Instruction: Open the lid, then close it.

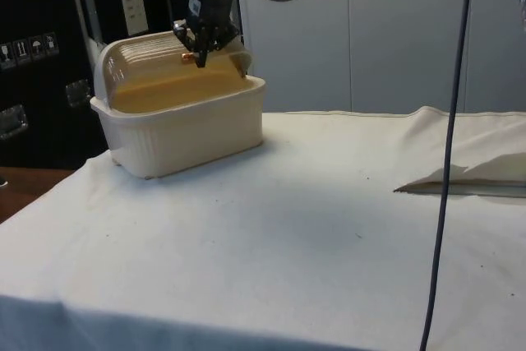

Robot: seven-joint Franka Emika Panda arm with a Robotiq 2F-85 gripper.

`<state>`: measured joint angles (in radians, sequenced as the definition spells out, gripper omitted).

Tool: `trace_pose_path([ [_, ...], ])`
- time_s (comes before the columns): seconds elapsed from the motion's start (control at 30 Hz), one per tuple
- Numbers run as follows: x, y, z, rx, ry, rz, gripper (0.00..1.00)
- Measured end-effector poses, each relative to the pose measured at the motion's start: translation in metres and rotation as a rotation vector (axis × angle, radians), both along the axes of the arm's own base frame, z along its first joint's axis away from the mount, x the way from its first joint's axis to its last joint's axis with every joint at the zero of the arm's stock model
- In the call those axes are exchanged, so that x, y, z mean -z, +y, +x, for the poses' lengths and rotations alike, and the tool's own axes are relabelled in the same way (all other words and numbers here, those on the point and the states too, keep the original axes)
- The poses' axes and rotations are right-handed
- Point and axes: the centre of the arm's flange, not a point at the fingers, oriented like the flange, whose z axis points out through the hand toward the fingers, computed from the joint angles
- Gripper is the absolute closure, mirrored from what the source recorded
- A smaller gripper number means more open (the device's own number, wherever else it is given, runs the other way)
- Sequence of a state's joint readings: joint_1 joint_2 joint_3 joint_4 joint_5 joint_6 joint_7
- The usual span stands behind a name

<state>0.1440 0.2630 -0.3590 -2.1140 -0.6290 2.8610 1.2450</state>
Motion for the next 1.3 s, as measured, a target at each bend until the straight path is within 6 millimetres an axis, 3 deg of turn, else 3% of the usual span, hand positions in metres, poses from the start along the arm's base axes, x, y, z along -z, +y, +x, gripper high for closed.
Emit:
trace_pose_path([
  [1.3, -0.038, -0.026, 0.025, 0.053, -0.092, -0.026, 1.00],
])
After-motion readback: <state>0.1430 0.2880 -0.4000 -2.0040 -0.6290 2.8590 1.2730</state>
